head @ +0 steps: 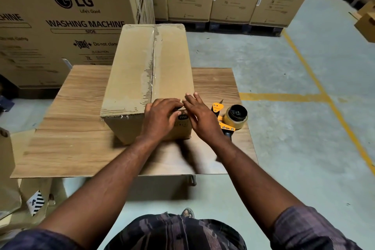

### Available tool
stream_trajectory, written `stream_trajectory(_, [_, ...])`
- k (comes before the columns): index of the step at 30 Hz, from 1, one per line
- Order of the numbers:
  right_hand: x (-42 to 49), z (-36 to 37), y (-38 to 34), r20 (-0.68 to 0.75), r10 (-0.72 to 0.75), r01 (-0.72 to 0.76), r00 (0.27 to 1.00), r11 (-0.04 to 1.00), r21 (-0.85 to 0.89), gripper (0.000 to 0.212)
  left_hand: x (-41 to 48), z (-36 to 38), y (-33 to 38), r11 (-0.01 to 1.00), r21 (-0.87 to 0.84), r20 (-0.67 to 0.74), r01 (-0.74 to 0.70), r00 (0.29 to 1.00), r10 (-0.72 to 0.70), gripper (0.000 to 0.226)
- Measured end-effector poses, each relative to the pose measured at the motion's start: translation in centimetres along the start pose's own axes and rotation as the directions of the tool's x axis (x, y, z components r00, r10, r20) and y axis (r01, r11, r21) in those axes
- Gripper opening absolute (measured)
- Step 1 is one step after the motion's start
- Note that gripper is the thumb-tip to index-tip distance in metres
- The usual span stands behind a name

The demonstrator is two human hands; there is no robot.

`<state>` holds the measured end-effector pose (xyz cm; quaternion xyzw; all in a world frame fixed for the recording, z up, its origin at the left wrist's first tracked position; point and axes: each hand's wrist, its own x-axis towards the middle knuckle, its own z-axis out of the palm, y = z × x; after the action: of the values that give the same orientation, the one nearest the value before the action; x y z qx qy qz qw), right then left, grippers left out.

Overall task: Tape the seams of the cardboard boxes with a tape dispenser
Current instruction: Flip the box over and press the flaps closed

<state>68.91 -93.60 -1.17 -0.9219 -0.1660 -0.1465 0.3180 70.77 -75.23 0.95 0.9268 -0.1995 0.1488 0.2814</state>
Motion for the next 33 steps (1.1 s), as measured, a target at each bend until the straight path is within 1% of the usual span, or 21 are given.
stream_trajectory(2, [-0.2,-0.1,0.2,0.01,-0.021,0.021,1.0,1.0,-0.012,0.053,0.1,-0.3,0.0,1.0,-0.002,0.077,0.008,0.997,-0.008,0.043])
stream_trajectory(4, [-0.1,-0.3,-0.1,0.027,-0.017,0.017,0.999,0.999,-0.028,0.052,0.2,-0.7,-0.4,1.0,-0.005,0.121,-0.016,0.993,0.017,0.05])
stream_trajectory(5, [0.1,-0.5,-0.4,0.031,-0.014,0.015,0.999,0.999,-0.043,0.049,0.2,-0.8,-0.8,0.999,-0.037,0.095,-0.034,0.995,0.038,0.048])
stream_trajectory(7, [0.6,-0.7,-0.8,0.038,-0.016,0.019,0.999,0.997,-0.079,0.039,0.1,-1.2,-1.7,0.992,-0.118,-0.026,-0.054,0.998,0.051,0.038])
stream_trajectory(8, [0.8,-0.7,-1.0,0.041,-0.019,0.022,0.999,0.996,-0.088,0.035,0.1,-1.6,-2.0,0.992,-0.119,-0.077,-0.047,0.996,0.038,0.031])
stream_trajectory(10, [1.1,-0.7,-1.3,0.033,-0.02,0.023,0.999,0.997,-0.076,0.032,-0.1,-2.5,-2.8,0.998,-0.056,-0.092,0.006,0.996,-0.011,0.024])
stream_trajectory(12, [0.8,-0.7,-0.9,0.041,-0.018,0.019,0.999,0.999,-0.034,0.035,-0.3,-3.3,-3.3,0.999,0.013,-0.028,0.048,0.998,-0.048,0.027])
stream_trajectory(15, [0.3,-1.0,-0.3,0.07,0.003,-0.004,0.998,1.0,0.013,0.052,-0.9,-3.9,-3.7,0.996,0.092,0.104,0.022,0.994,-0.031,0.042])
stream_trajectory(16, [0.4,-1.1,-0.3,0.076,0.02,-0.022,0.997,1.0,0.018,0.053,-0.9,-4.0,-3.8,0.996,0.088,0.122,0.02,0.992,-0.031,0.045])
stream_trajectory(18, [1.1,-1.1,-1.3,0.086,0.046,-0.045,0.995,0.999,-0.016,0.042,-0.9,-4.2,-4.0,0.998,0.055,0.113,0.024,0.993,-0.031,0.04])
stream_trajectory(20, [1.8,-0.6,-2.7,0.077,0.026,-0.019,0.997,0.995,-0.097,0.031,-0.8,-4.3,-4.1,0.999,0.033,0.08,0.031,0.996,-0.034,0.028])
stream_trajectory(23, [1.8,0.9,-3.9,0.003,-0.002,0.003,1.0,0.992,-0.129,0.023,-0.6,-4.1,-3.9,0.999,0.028,0.057,0.042,0.997,-0.043,0.021])
stream_trajectory(25, [1.3,1.5,-3.9,-0.039,0.024,-0.028,0.999,0.993,-0.111,0.03,-0.6,-4.4,-3.8,0.998,0.035,0.1,0.042,0.994,-0.045,0.027])
stream_trajectory(27, [1.0,1.7,-3.7,-0.034,0.062,-0.065,0.998,0.99,-0.121,0.043,-0.6,-4.8,-3.9,0.998,0.046,0.167,0.03,0.985,-0.037,0.04])
stream_trajectory(28, [1.1,1.7,-3.9,-0.029,0.079,-0.082,0.996,0.989,-0.122,0.044,-0.7,-5.1,-4.1,0.999,0.045,0.182,0.023,0.983,-0.031,0.042])
stream_trajectory(29, [1.4,1.7,-4.2,-0.03,0.085,-0.088,0.996,0.989,-0.122,0.039,-0.9,-5.3,-4.2,0.999,0.042,0.176,0.012,0.984,-0.019,0.039])
stream_trajectory(31, [2.1,2.0,-4.9,-0.061,0.06,-0.068,0.996,0.988,-0.14,0.025,-1.2,-5.8,-4.8,0.999,0.052,0.113,-0.001,0.994,-0.005,0.026])
stream_trajectory(33, [2.7,2.5,-5.7,-0.105,0.035,-0.051,0.994,0.987,-0.15,0.017,-1.3,-6.5,-6.0,0.997,0.07,0.06,0.027,0.998,-0.031,0.021])
